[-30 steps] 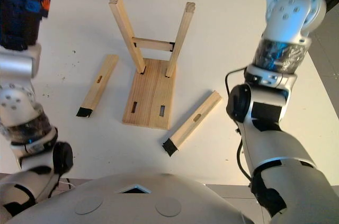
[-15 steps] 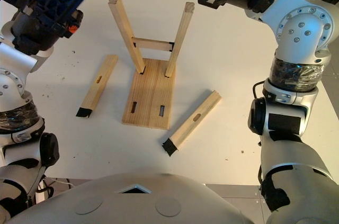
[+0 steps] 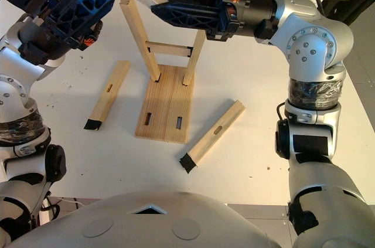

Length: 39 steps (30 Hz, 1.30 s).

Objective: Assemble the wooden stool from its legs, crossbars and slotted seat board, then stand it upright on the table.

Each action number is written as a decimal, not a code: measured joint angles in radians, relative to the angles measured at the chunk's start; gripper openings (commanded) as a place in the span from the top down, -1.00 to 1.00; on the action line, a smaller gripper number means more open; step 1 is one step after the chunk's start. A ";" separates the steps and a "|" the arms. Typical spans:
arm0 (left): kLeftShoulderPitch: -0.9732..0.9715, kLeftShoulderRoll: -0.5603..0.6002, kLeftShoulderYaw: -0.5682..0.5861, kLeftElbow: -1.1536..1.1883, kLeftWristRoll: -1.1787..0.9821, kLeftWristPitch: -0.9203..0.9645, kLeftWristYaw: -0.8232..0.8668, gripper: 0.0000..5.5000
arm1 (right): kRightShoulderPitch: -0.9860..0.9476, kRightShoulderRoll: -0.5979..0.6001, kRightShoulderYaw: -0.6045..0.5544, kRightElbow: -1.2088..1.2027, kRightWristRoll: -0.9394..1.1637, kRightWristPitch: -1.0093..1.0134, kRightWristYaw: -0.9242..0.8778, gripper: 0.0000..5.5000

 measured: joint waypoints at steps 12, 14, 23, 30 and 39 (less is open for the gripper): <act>0.011 -0.008 -0.024 -0.014 0.035 -0.005 -0.020 -0.15 | 0.009 0.004 0.025 -0.016 0.001 0.009 0.003 0.52; 0.012 -0.009 -0.026 -0.014 0.041 -0.006 -0.024 -0.15 | 0.009 0.006 0.025 -0.016 0.003 0.009 0.000 0.52; 0.017 0.015 0.004 0.002 0.063 -0.022 -0.042 -0.15 | 0.034 -0.009 0.022 -0.002 0.000 0.009 0.014 0.52; 0.015 0.047 0.021 0.022 0.078 -0.021 -0.063 -0.15 | 0.048 -0.025 -0.002 0.002 -0.001 0.008 0.025 0.52; 0.001 0.048 0.021 0.037 0.099 -0.021 -0.087 0.35 | 0.052 -0.040 -0.001 0.009 -0.016 0.005 0.049 0.52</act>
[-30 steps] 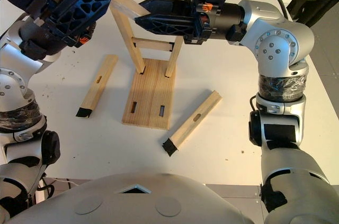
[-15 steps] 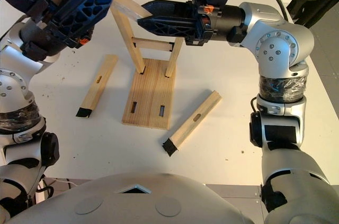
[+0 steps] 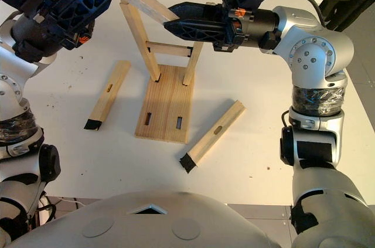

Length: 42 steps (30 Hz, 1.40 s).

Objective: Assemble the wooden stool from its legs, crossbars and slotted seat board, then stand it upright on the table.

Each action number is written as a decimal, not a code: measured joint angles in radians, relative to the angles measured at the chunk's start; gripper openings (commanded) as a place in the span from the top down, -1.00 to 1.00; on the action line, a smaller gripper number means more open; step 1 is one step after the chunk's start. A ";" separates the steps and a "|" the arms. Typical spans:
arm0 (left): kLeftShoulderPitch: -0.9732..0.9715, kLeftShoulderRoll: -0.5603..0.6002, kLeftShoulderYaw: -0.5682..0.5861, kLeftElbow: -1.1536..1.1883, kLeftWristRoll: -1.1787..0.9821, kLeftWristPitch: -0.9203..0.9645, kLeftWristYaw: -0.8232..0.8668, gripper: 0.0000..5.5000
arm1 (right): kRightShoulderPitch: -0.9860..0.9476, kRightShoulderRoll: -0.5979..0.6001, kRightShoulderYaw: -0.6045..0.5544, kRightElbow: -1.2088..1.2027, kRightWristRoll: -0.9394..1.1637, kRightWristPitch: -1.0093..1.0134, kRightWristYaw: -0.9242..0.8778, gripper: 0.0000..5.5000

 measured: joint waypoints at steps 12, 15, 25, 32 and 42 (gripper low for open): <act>0.000 0.018 0.000 0.004 0.038 0.000 -0.039 0.53 | 0.000 -0.001 0.025 0.014 -0.024 -0.022 0.029 0.39; 0.005 0.023 0.008 0.001 0.063 -0.007 -0.038 0.53 | 0.001 -0.001 0.027 0.029 -0.054 -0.040 0.020 0.26; 0.165 0.198 0.022 -0.001 0.256 -0.054 -0.188 0.53 | 0.094 -0.024 -0.055 0.032 -0.112 -0.101 -0.069 0.09; 0.299 0.424 -0.011 0.366 0.671 -0.330 -0.417 0.53 | 0.300 0.005 -0.208 -0.161 -0.086 -0.161 -0.229 0.09; 0.256 0.358 -0.114 0.640 0.870 -0.525 -0.458 0.53 | 0.337 0.081 -0.127 -0.193 -0.106 -0.212 -0.306 0.09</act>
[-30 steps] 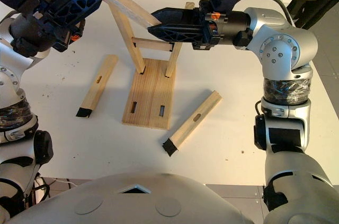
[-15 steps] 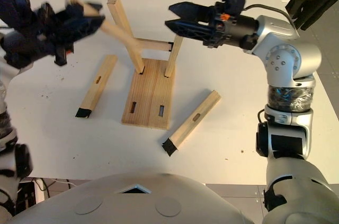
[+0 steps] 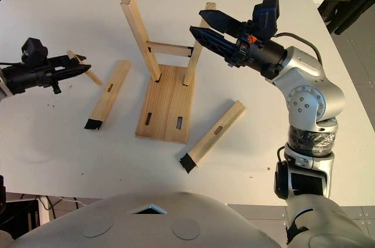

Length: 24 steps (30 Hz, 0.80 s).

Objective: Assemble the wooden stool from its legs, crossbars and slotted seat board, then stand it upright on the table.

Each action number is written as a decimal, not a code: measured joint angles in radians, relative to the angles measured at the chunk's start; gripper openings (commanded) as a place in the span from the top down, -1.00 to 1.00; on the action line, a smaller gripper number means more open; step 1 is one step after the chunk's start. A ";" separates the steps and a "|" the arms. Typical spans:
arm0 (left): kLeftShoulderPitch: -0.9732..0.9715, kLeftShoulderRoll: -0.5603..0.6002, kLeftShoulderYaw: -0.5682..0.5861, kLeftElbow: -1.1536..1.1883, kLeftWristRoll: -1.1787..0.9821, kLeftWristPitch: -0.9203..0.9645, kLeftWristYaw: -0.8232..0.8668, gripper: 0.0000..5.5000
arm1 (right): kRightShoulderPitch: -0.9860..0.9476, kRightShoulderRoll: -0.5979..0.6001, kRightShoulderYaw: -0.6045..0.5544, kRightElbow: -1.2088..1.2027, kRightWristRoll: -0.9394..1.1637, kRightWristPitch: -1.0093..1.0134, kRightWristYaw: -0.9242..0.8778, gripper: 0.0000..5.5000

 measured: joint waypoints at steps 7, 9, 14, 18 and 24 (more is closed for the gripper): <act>0.029 0.000 -0.018 0.012 0.052 -0.062 -0.034 0.53 | 0.002 0.004 0.001 0.008 0.001 -0.026 -0.018 0.09; 0.046 -0.001 -0.019 -0.023 0.045 -0.051 -0.045 0.53 | 0.006 0.004 0.003 0.008 0.001 -0.028 -0.018 0.09; 0.115 -0.005 -0.016 -0.181 -0.028 0.040 -0.075 0.53 | 0.009 0.001 0.005 0.010 0.002 -0.028 -0.019 0.09; 0.121 -0.005 -0.013 -0.254 -0.064 0.070 -0.080 0.53 | 0.008 0.000 0.005 0.015 0.002 -0.029 -0.019 0.09; -0.013 -0.029 -0.014 -0.203 -0.068 0.072 -0.070 0.53 | 0.000 0.001 0.019 0.041 0.001 -0.033 -0.015 0.09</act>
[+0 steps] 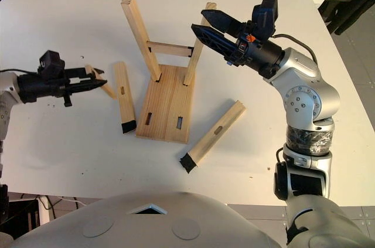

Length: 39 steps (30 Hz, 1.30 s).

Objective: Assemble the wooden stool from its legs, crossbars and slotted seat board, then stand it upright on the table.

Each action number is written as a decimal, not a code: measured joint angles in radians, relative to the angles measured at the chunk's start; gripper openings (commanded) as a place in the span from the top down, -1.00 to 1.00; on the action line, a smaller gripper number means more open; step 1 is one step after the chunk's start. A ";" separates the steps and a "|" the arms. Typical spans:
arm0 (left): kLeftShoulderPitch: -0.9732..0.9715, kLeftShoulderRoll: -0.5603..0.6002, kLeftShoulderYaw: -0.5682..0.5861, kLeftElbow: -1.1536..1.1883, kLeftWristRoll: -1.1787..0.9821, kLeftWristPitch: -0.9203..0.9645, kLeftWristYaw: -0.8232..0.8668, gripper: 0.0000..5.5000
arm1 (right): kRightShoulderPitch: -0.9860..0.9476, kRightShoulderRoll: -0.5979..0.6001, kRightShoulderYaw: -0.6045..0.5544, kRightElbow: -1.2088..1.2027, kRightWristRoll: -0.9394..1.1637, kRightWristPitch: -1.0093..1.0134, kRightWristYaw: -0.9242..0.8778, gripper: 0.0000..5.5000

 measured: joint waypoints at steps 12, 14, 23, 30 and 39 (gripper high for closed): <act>-0.145 -0.087 -0.098 0.238 0.092 -0.098 -0.064 0.53 | -0.039 -0.005 0.023 0.043 -0.015 -0.010 0.024 0.09; -0.125 -0.079 -0.096 0.239 0.093 -0.099 -0.083 0.53 | -0.041 -0.006 0.023 0.052 -0.020 -0.010 0.028 0.09; -0.137 -0.041 -0.062 0.226 0.087 -0.092 -0.125 0.53 | -0.031 -0.002 0.025 0.052 -0.022 -0.025 0.033 0.09; -0.142 -0.056 -0.067 0.268 0.107 -0.111 -0.126 0.53 | -0.030 0.003 0.031 0.053 -0.023 -0.030 0.033 0.09; -0.147 -0.082 -0.081 0.276 0.116 -0.114 -0.130 0.53 | -0.030 0.006 0.043 0.056 -0.028 -0.031 0.033 0.09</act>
